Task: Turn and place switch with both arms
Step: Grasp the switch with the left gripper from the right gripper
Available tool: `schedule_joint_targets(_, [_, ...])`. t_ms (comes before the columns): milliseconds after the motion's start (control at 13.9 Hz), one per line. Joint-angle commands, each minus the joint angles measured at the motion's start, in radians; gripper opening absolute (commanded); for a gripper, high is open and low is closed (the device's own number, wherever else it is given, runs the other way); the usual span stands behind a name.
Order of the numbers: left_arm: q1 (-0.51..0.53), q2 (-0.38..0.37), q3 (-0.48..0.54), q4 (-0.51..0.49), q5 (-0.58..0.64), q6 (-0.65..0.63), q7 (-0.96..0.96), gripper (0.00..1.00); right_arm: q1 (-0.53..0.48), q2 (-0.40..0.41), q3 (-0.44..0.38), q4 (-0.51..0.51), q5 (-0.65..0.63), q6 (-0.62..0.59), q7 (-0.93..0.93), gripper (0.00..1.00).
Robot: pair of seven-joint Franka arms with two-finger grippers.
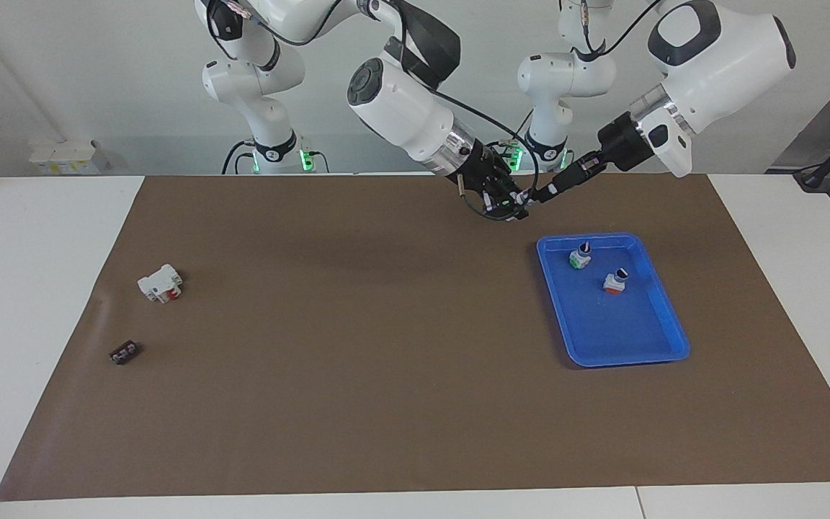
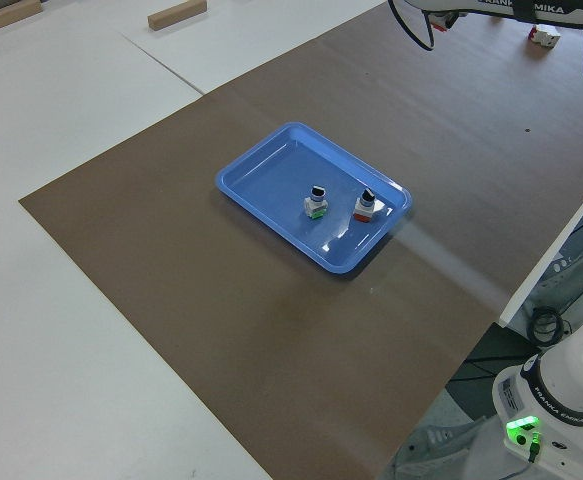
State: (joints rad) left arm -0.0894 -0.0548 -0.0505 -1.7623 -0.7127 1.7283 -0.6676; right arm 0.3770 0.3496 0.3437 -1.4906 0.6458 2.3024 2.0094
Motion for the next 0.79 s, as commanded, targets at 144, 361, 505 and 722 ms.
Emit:
schedule_joint_targets(144, [-0.039, -0.028, 0.011, -0.048, -0.019, 0.033, -0.006, 0.25, -0.006, -0.009, 0.008, -0.008, 0.025, 0.02, 0.0, 0.0])
schedule_joint_targets(361, [-0.029, -0.03, 0.012, -0.054, -0.019, 0.027, -0.006, 0.03, -0.006, -0.009, 0.008, -0.008, 0.025, 0.02, 0.0, 0.0])
schedule_joint_targets(505, [-0.027, -0.03, 0.015, -0.051, -0.022, 0.03, -0.004, 0.0, -0.006, -0.009, 0.008, -0.008, 0.025, 0.022, 0.0, 0.0])
schedule_joint_targets(722, [-0.033, -0.03, 0.015, -0.048, -0.011, 0.028, 0.067, 0.0, -0.006, -0.007, 0.008, -0.008, 0.025, 0.025, 0.0, 0.0])
